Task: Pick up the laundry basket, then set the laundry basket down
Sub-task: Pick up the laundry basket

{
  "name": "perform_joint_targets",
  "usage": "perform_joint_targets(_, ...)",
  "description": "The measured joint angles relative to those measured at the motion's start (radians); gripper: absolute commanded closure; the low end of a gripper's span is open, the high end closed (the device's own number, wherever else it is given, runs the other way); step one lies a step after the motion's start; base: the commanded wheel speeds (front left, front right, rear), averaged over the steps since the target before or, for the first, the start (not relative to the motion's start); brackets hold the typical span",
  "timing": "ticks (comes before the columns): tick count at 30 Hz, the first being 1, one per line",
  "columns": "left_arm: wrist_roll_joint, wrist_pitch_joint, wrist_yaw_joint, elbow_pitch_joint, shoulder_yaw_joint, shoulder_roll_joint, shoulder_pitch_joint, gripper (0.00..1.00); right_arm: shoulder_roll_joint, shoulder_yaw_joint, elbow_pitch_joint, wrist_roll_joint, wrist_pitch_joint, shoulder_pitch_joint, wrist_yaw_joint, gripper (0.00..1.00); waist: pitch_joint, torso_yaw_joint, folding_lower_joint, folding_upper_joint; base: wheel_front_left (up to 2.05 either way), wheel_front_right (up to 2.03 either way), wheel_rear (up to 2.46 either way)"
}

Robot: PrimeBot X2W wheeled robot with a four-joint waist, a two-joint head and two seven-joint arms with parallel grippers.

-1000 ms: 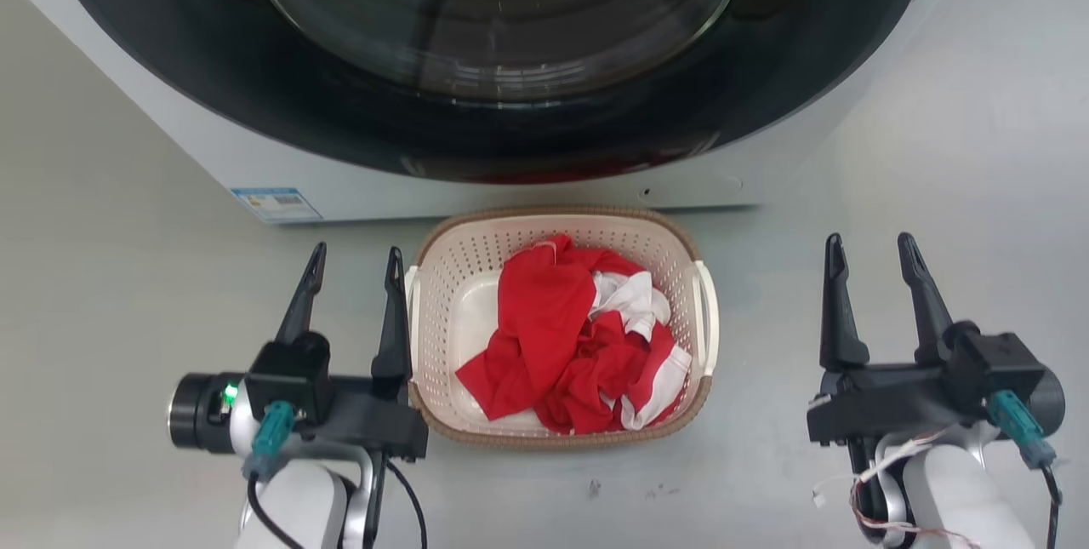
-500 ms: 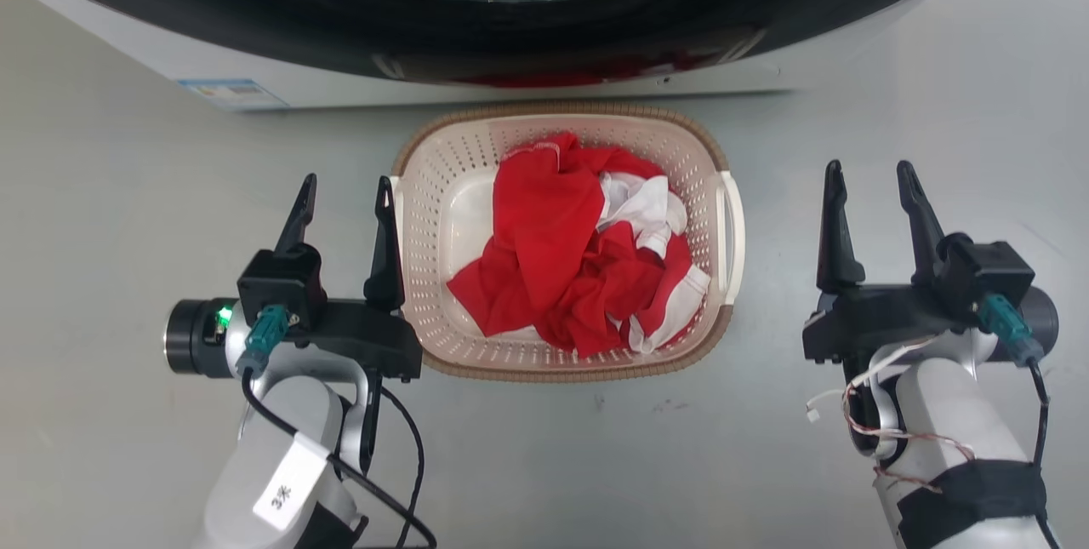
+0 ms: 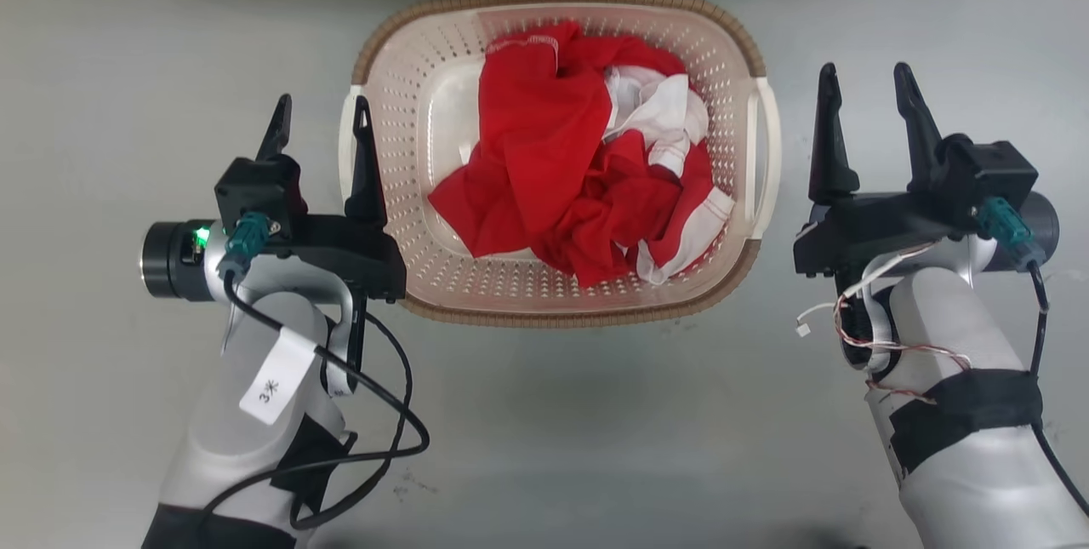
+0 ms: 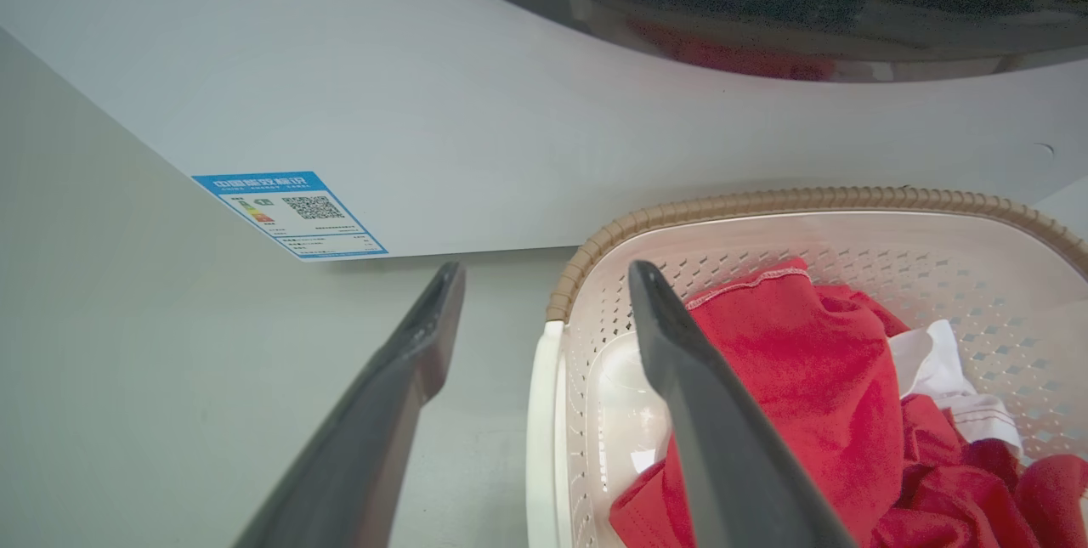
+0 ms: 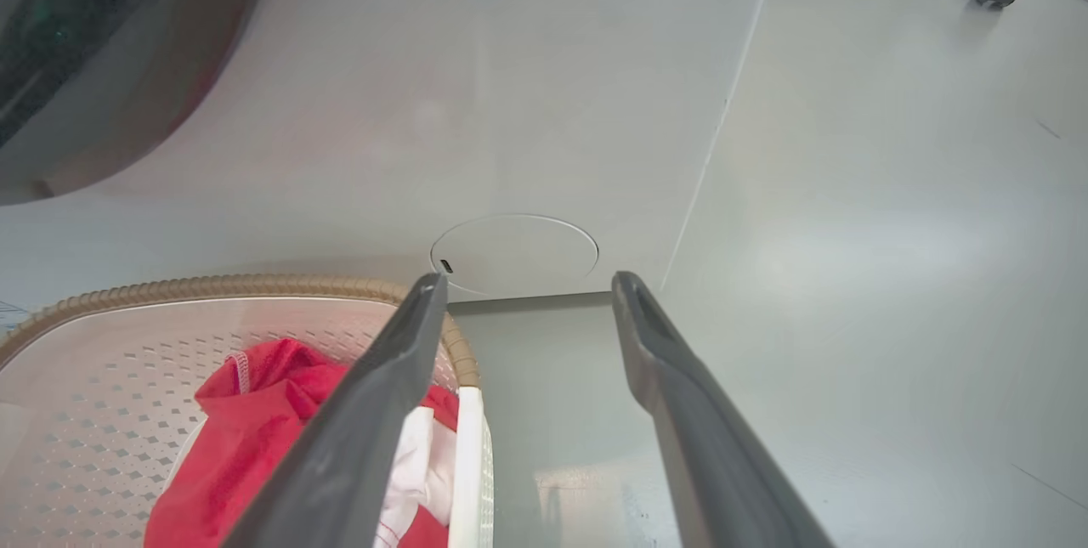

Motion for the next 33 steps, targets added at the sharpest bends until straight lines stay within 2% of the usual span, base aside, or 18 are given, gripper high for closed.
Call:
perform_joint_targets(10,-0.033,0.0,-0.009,0.122,-0.014,-0.001,-0.053,0.0,0.0,0.029,0.09,0.001,0.0,-0.048,0.008,0.0,0.105,0.004,-0.0001,-0.0001,0.0,0.0,0.0)
perform_joint_targets(26,-0.057,0.0,-0.037,0.252,-0.043,-0.002,-0.136,0.0,-0.001,0.113,0.2,0.06,0.0,-0.099,0.014,0.0,0.159,0.013,-0.0003,-0.0003,0.0,0.0,0.0)
perform_joint_targets(33,-0.092,0.0,-0.053,0.288,-0.085,-0.003,-0.142,0.0,-0.001,0.155,0.239,0.097,0.0,-0.129,0.0,0.0,0.166,0.017,-0.0002,-0.0003,0.0,0.0,0.0)
